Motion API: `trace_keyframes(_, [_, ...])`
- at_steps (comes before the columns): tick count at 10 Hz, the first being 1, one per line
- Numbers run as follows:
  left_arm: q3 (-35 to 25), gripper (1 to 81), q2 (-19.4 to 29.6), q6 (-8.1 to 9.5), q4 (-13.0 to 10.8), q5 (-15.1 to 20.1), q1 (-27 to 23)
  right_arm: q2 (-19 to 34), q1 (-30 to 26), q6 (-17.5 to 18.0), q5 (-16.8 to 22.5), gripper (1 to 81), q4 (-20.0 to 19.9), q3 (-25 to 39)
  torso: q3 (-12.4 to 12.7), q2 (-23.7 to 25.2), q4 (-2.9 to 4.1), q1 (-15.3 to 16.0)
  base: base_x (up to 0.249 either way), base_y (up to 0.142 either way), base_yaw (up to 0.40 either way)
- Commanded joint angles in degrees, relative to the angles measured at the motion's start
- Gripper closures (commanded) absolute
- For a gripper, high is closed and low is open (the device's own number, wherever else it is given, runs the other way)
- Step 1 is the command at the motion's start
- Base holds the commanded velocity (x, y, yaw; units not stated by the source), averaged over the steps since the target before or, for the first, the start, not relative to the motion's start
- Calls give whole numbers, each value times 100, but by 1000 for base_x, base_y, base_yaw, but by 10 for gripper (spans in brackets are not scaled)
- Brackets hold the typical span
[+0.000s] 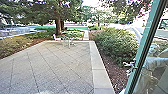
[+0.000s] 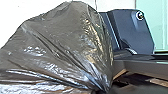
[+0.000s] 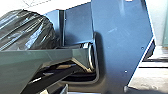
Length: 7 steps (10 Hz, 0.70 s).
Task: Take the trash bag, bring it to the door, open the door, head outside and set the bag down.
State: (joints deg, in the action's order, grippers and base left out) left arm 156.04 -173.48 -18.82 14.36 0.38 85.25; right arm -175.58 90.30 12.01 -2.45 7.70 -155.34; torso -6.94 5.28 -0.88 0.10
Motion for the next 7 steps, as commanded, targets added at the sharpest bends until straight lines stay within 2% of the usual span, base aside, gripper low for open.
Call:
trace_keyframes(1, [-12, 811, 15, -25, -21, 358, -267, -50, -244, -5, 307, 10, 56, 32, 0, 0, 527, 0, 116, 0, 0])
trace_keyframes(2, [-12, 811, 15, -25, -21, 358, -276, -41, -244, -5, 307, 10, 47, 23, 0, 0, 128, 0, 116, 0, 0])
trace_keyframes(3, [-12, 811, 15, -25, -21, 358, -276, -41, -244, -5, 307, 10, 47, 23, 0, 0, 290, 0, 116, 0, 0])
trace_keyframes(4, [-12, 811, 15, -25, -12, 358, -268, -41, -244, -5, 307, 10, 47, 23, 0, 0, 404, 0, 116, 0, 0])
trace_keyframes(5, [-12, 811, 15, -25, -12, 358, -275, -41, -244, -5, 307, 10, 47, 23, 0, 0, 441, 2, 116, 0, 0])
trace_keyframes(7, [-12, 811, 15, -25, -12, 358, -276, -49, -244, -5, 307, 10, 47, 23, 0, -2, 439, 2, 116, 0, 0])
